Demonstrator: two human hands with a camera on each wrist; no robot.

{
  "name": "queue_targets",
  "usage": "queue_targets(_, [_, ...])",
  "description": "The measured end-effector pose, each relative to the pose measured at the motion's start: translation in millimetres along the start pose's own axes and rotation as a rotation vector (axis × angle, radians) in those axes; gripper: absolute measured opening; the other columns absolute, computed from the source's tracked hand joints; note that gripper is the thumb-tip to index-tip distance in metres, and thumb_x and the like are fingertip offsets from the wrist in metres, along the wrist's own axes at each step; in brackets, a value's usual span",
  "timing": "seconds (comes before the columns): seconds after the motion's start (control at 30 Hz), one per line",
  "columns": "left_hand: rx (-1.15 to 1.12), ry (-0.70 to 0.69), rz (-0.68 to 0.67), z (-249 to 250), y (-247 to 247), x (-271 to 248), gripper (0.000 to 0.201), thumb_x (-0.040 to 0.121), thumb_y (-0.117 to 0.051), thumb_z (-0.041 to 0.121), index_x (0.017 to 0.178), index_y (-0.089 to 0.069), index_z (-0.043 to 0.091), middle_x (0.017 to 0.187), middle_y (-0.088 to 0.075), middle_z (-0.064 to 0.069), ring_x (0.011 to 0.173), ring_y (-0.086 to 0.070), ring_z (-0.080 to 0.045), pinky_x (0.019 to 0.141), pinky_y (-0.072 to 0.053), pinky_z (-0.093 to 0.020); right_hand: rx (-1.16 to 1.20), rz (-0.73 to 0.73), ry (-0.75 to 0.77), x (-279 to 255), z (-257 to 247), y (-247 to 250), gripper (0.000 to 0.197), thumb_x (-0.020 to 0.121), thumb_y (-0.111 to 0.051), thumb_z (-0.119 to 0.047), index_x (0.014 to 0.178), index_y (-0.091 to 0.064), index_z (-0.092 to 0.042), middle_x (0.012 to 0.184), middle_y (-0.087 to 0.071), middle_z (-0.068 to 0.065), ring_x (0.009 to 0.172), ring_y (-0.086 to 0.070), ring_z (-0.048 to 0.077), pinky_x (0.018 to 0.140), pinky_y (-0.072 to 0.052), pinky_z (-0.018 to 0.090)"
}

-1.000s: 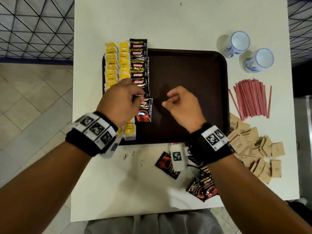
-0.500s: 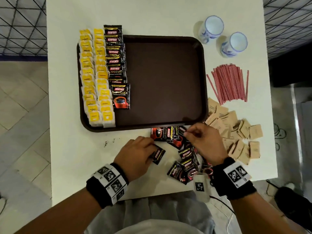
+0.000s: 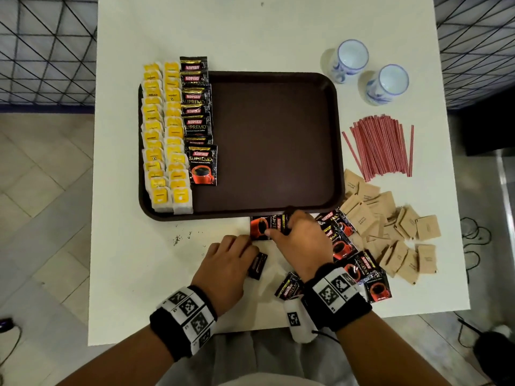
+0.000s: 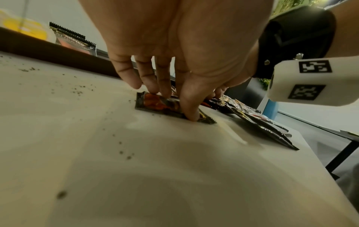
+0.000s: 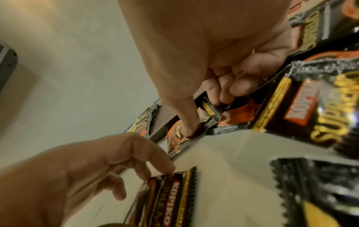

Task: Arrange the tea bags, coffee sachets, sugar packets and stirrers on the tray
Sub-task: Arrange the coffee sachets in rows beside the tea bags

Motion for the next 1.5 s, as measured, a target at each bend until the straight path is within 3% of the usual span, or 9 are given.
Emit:
queue_targets(0.23, [0.007, 0.089, -0.014, -3.2, -2.0, -2.9, 0.051, 0.054, -0.074, 0.017, 0.102, -0.060, 0.021, 0.096, -0.053, 0.002, 0.084, -0.050, -0.023, 0.069, -0.045, -0.034, 0.132, -0.033, -0.002, 4.1, 8.3, 1.9, 0.029, 0.086, -0.072, -0.043, 0.079, -0.051, -0.023, 0.080, -0.057, -0.005, 0.069, -0.059, 0.014, 0.060, -0.050, 0.031])
queue_targets(0.37, [-0.064, 0.094, -0.064, -10.8, 5.9, -2.2, 0.024, 0.066, -0.071, 0.027, 0.088, -0.064, 0.024, 0.092, -0.052, 0.007, 0.082, -0.052, -0.020, 0.068, -0.041, -0.030, 0.247, -0.073, 0.014, 2.0, 13.7, 11.9, 0.020, 0.087, -0.073, -0.030, 0.076, -0.059, -0.021, 0.074, -0.062, -0.006, 0.067, -0.059, 0.008, 0.058, -0.047, 0.023])
queue_targets(0.63, [-0.817, 0.207, 0.132, -48.2, 69.5, 5.7, 0.021, 0.082, -0.061, 0.015, 0.097, -0.075, 0.022, 0.090, -0.058, 0.008, 0.084, -0.061, -0.011, 0.074, -0.048, -0.021, 0.690, -0.219, 0.089, -2.4, 9.4, 58.4, 0.013, 0.085, -0.075, -0.004, 0.085, -0.064, -0.011, 0.074, -0.070, 0.006, 0.055, -0.066, 0.016, 0.051, -0.048, 0.020])
queue_targets(0.77, [-1.066, 0.386, 0.252, -69.0, 102.1, 19.2, 0.020, 0.086, -0.062, 0.011, 0.094, -0.073, 0.026, 0.093, -0.071, 0.007, 0.093, -0.067, -0.013, 0.078, -0.054, -0.024, 0.741, -0.097, 0.116, 4.0, 9.2, 76.8, 0.015, 0.084, -0.075, -0.002, 0.090, -0.073, -0.015, 0.083, -0.074, 0.000, 0.073, -0.067, 0.007, 0.069, -0.054, 0.015])
queue_targets(0.97, [-0.794, 0.473, 0.284, -96.4, 120.1, 40.2, 0.025, 0.078, -0.079, 0.021, 0.102, -0.073, 0.026, 0.073, -0.071, 0.012, 0.065, -0.067, 0.001, 0.061, -0.046, -0.009, 0.799, -0.144, 0.113, 22.7, -10.7, 78.6, 0.008, 0.093, -0.064, -0.001, 0.094, -0.063, -0.009, 0.076, -0.072, 0.009, 0.063, -0.069, 0.021, 0.054, -0.050, 0.030])
queue_targets(1.13, [-0.749, 0.490, 0.269, -110.8, 125.4, 51.2, 0.023, 0.078, -0.079, 0.025, 0.102, -0.075, 0.025, 0.080, -0.073, 0.007, 0.053, -0.061, 0.002, 0.057, -0.046, -0.018, 0.834, -0.169, 0.169, 34.9, -40.6, 67.3, 0.008, 0.095, -0.059, 0.004, 0.097, -0.059, -0.004, 0.079, -0.070, 0.016, 0.068, -0.071, 0.026, 0.060, -0.057, 0.032])
queue_targets(1.23, [-0.657, 0.422, 0.267, -112.3, 130.3, 56.9, 0.016, 0.089, -0.068, 0.019, 0.103, -0.074, 0.022, 0.084, -0.070, 0.011, 0.071, -0.063, 0.002, 0.070, -0.052, -0.025, 0.834, -0.210, 0.164, 40.0, -52.5, 58.9, 0.014, 0.092, -0.062, 0.007, 0.097, -0.063, -0.006, 0.079, -0.072, 0.013, 0.070, -0.072, 0.024, 0.068, -0.060, 0.034])
queue_targets(1.37, [-0.619, 0.368, 0.169, -125.0, 129.1, 65.9, 0.018, 0.095, -0.057, 0.016, 0.105, -0.072, 0.014, 0.096, -0.059, 0.004, 0.092, -0.062, -0.022, 0.088, -0.051, -0.041, 0.811, -0.232, 0.173, 44.4, -66.7, 51.9, 0.009, 0.092, -0.064, 0.005, 0.097, -0.066, -0.003, 0.080, -0.072, 0.019, 0.069, -0.072, 0.024, 0.069, -0.060, 0.032])
queue_targets(1.5, [-0.522, 0.286, 0.185, -126.8, 136.4, 70.7, 0.024, 0.089, -0.067, 0.014, 0.112, -0.069, 0.022, 0.102, -0.065, 0.007, 0.099, -0.060, -0.011, 0.084, -0.043, -0.019, 0.746, -0.257, 0.216, 47.3, -81.8, 44.9, 0.012, 0.093, -0.065, -0.001, 0.093, -0.069, -0.012, 0.078, -0.073, 0.011, 0.067, -0.071, 0.020, 0.063, -0.059, 0.030])
Point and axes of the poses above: each hand's wrist, its own x-axis towards the middle knuckle, its own y-axis out of the back of the hand, z = x × y, the point moved 2 cm from there along x, towards the middle knuckle
